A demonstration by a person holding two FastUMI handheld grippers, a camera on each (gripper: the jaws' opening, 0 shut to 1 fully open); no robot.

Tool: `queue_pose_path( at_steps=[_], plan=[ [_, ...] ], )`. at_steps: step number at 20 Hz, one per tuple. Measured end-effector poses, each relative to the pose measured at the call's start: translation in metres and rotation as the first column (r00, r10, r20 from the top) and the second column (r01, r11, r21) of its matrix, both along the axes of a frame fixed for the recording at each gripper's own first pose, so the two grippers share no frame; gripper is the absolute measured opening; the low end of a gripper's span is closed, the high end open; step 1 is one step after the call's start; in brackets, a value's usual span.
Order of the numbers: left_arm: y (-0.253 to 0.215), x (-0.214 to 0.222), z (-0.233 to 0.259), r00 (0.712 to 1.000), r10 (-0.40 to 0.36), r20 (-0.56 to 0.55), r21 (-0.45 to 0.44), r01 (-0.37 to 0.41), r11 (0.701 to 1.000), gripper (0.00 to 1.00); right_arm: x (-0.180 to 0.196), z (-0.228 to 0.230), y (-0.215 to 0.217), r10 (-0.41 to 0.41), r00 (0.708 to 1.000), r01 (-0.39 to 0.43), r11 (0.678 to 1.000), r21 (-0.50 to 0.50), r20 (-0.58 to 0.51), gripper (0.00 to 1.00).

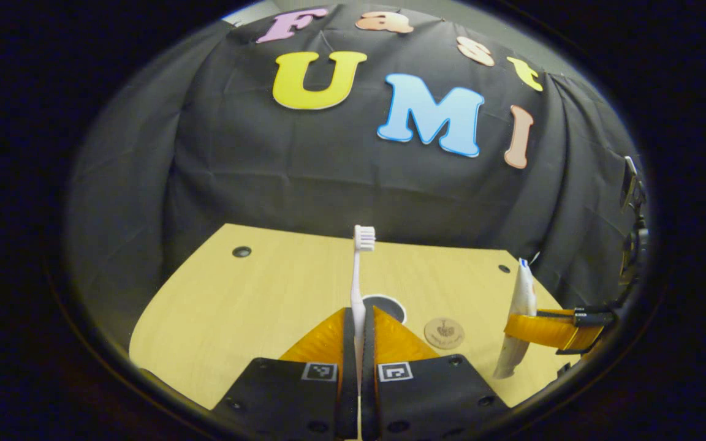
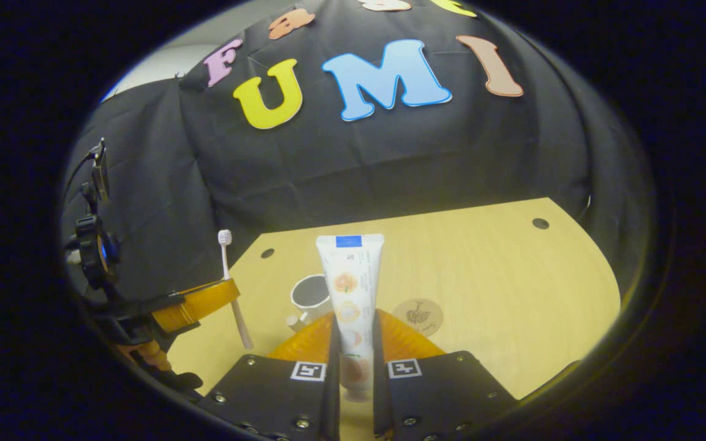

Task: Put the toothbrush and toothpaste on the desktop into the cup, then pick up the cup and place it on the coaster on the desktop.

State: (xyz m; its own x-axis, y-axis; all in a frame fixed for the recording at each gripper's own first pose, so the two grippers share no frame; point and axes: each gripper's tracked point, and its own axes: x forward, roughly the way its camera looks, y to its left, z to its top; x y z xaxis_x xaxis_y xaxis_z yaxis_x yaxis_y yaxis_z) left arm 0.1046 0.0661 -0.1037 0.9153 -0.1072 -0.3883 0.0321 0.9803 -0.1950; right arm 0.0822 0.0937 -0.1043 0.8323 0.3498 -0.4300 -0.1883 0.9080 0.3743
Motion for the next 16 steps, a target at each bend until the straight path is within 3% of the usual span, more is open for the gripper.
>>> queue_pose_path(
  at_steps=[6, 7, 9, 15, 16],
  plan=[
    [-0.013, 0.045, 0.043, 0.978, -0.025, 0.206, -0.010, 0.027, 1.000, 0.10, 0.015, 0.001, 0.001, 0.001, 1.000, -0.001, 1.000, 0.001, -0.005, 0.22],
    [-0.017, 0.048, 0.044, 0.974, -0.035, 0.222, -0.020, 0.041, 0.999, 0.14, 0.020, 0.000, 0.001, 0.000, 1.000, 0.000, 1.000, 0.000, -0.006, 0.22],
    [-0.023, 0.059, 0.040, 0.970, -0.039, 0.242, -0.041, 0.050, 0.998, 0.10, 0.022, 0.001, 0.000, 0.000, 1.000, 0.000, 1.000, -0.002, -0.005, 0.22],
    [-0.029, 0.093, 0.013, 0.972, -0.001, 0.236, -0.113, 0.028, 0.993, 0.10, 0.031, -0.007, -0.002, -0.008, 1.000, 0.008, 1.000, -0.008, -0.027, 0.22],
    [-0.029, 0.100, 0.005, 0.975, 0.007, 0.224, -0.114, 0.019, 0.993, 0.05, 0.030, -0.008, -0.002, -0.009, 1.000, 0.009, 1.000, -0.013, -0.030, 0.22]
  ],
)
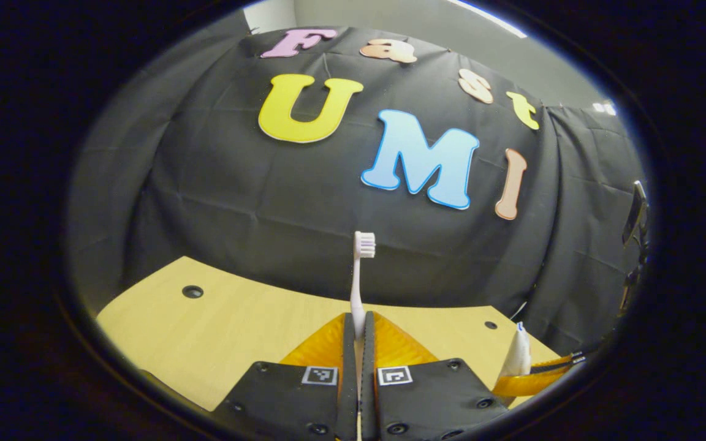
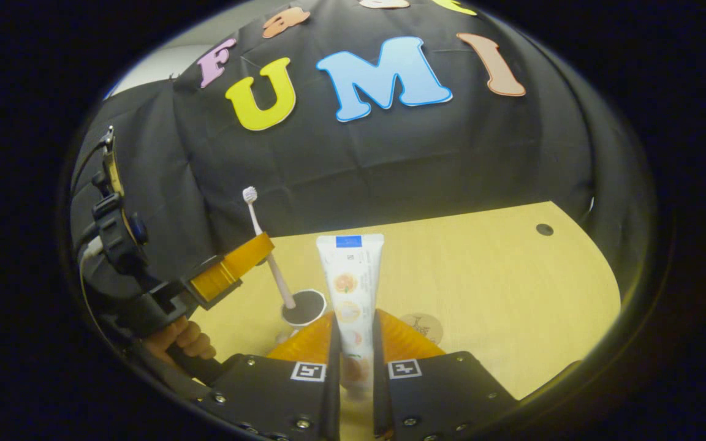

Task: Put the toothbrush and toothpaste on the desktop into the cup, then pick up the cup and place it on the coaster on the desktop.

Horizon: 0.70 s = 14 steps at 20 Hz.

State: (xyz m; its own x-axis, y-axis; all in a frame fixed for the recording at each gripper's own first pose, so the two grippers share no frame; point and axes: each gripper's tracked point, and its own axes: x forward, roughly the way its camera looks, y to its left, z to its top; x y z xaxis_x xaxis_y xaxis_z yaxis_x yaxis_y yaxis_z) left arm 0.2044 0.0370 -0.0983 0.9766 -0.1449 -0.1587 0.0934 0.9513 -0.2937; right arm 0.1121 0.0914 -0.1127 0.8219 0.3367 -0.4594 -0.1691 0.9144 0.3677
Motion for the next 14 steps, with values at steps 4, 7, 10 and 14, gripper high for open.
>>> queue_pose_path(
  at_steps=[4, 7, 10, 14],
  plan=[
    [-0.002, 0.018, -0.026, 1.000, 0.006, -0.023, 0.018, -0.005, 1.000, 0.10, -0.005, -0.006, -0.001, 0.005, 1.000, -0.005, 0.999, -0.034, -0.014, 0.22],
    [-0.006, 0.024, -0.036, 1.000, 0.002, -0.019, 0.034, -0.002, 0.999, 0.10, -0.009, -0.009, 0.001, 0.000, 0.999, -0.001, 1.000, -0.027, -0.032, 0.22],
    [-0.009, 0.025, -0.048, 0.999, -0.004, -0.039, 0.037, 0.006, 0.999, 0.11, -0.011, -0.011, 0.002, -0.002, 0.999, 0.001, 0.999, -0.035, -0.043, 0.22],
    [-0.011, 0.021, -0.052, 0.999, -0.013, -0.039, 0.068, 0.015, 0.998, 0.16, -0.012, -0.013, 0.006, 0.006, 0.999, -0.007, 0.999, -0.037, -0.049, 0.22]
  ],
)
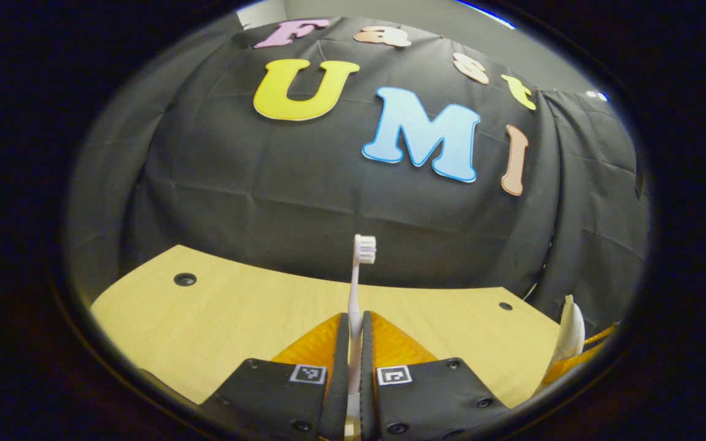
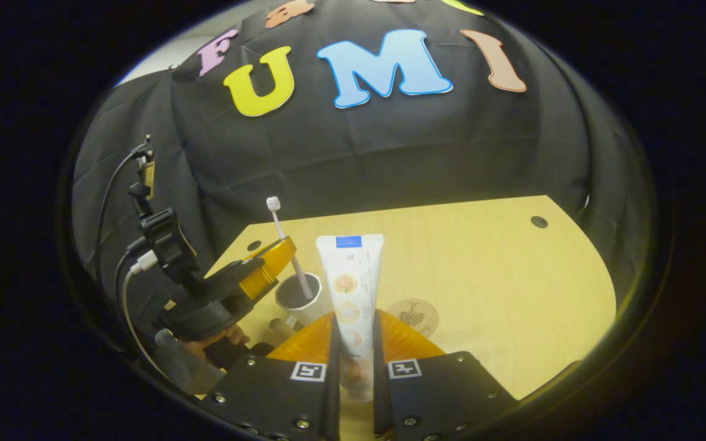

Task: Put the toothbrush and toothpaste on the desktop into the cup, then pick up the cup and place it on the coaster on the desktop.

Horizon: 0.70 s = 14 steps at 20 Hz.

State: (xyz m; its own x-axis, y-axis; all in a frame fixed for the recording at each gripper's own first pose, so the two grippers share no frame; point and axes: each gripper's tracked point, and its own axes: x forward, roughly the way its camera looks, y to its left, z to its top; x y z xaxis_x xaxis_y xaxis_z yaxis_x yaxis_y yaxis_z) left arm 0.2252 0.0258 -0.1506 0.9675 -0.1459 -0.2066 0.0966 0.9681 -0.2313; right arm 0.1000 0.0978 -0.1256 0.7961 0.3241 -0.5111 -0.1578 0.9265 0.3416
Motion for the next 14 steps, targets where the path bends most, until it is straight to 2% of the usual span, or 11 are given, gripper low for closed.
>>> queue_pose_path(
  at_steps=[1, 2, 3, 4, 6, 7, 8, 13, 14],
  plan=[
    [0.000, 0.000, 0.001, 1.000, -0.011, -0.001, 0.008, 0.011, 1.000, 0.17, 0.000, 0.000, 0.002, 0.003, 1.000, -0.003, 1.000, 0.001, -0.003, 0.22],
    [0.001, -0.002, -0.001, 1.000, -0.014, -0.007, 0.012, 0.014, 1.000, 0.27, 0.001, -0.001, 0.004, 0.005, 1.000, -0.005, 1.000, 0.004, -0.006, 0.22],
    [0.002, -0.007, -0.003, 1.000, -0.026, -0.012, 0.006, 0.026, 1.000, 0.30, 0.001, -0.001, 0.006, 0.010, 1.000, -0.010, 1.000, 0.009, -0.008, 0.22],
    [0.004, -0.008, -0.004, 1.000, -0.024, -0.019, 0.006, 0.024, 1.000, 0.41, 0.002, -0.001, 0.009, 0.015, 1.000, -0.015, 1.000, 0.014, -0.009, 0.22],
    [0.003, -0.011, -0.006, 0.999, -0.029, -0.034, -0.003, 0.029, 1.000, 0.51, 0.006, 0.001, 0.013, 0.025, 1.000, -0.025, 1.000, 0.017, -0.005, 0.22],
    [0.007, -0.013, -0.006, 0.999, -0.022, -0.036, -0.007, 0.022, 1.000, 0.75, 0.010, 0.003, 0.015, 0.029, 1.000, -0.029, 0.999, 0.017, 0.001, 0.22],
    [0.010, -0.014, -0.004, 0.999, -0.012, -0.032, -0.010, 0.011, 1.000, 0.86, 0.013, 0.005, 0.017, 0.032, 0.999, -0.032, 0.999, 0.019, 0.008, 0.22],
    [0.026, -0.031, 0.001, 0.999, 0.014, -0.047, -0.011, -0.015, 1.000, 0.86, 0.040, 0.017, 0.035, 0.039, 0.998, -0.042, 0.998, 0.053, 0.049, 0.22],
    [0.031, -0.037, 0.001, 0.998, 0.026, -0.054, -0.008, -0.026, 1.000, 0.92, 0.046, 0.019, 0.040, 0.040, 0.997, -0.044, 0.997, 0.062, 0.061, 0.22]
  ],
)
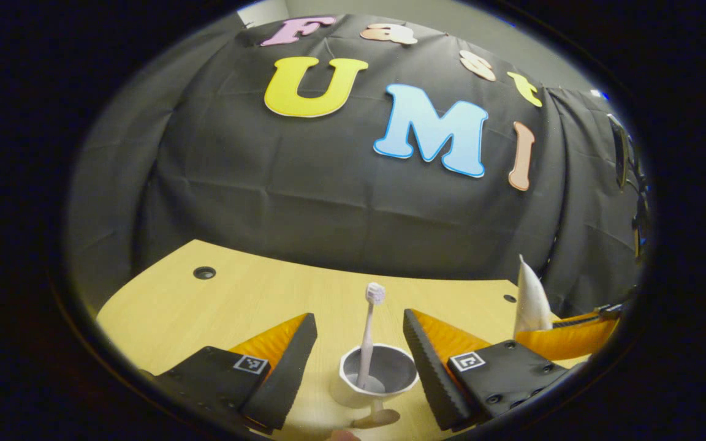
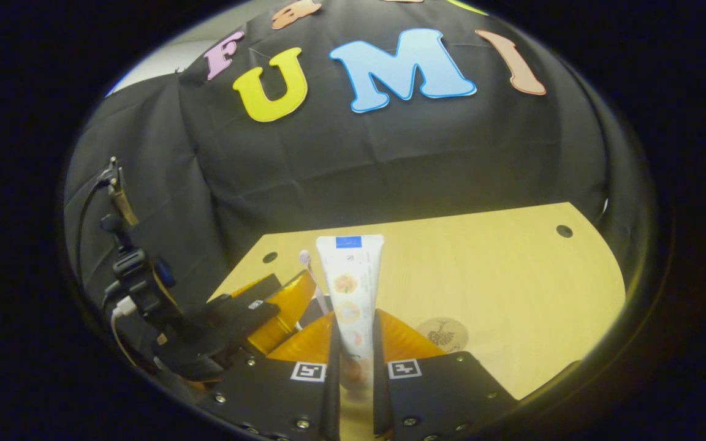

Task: Put the toothbrush and toothpaste on the desktop into the cup, then pick up the cup and place it on the coaster on the desktop.

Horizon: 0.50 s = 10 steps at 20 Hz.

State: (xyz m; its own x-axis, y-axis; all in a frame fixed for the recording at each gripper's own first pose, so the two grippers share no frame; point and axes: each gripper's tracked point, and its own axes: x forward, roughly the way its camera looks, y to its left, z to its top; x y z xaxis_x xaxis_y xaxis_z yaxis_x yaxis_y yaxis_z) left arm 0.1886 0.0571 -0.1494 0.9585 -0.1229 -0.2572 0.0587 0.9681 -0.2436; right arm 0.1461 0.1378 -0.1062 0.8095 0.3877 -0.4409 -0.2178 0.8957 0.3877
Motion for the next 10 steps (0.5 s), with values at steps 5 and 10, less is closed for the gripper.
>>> queue_pose_path(
  at_steps=[5, 10],
  plan=[
    [0.028, -0.024, 0.002, 0.999, 0.051, -0.019, 0.007, -0.050, 0.999, 0.91, 0.030, 0.020, 0.023, 0.025, 0.992, -0.030, 0.999, 0.036, 0.127, 0.17],
    [0.059, -0.041, -0.006, 0.993, 0.106, -0.061, 0.013, -0.105, 0.994, 0.91, 0.056, 0.027, 0.046, 0.030, 0.969, -0.045, 0.997, 0.056, 0.244, 0.22]
  ],
)
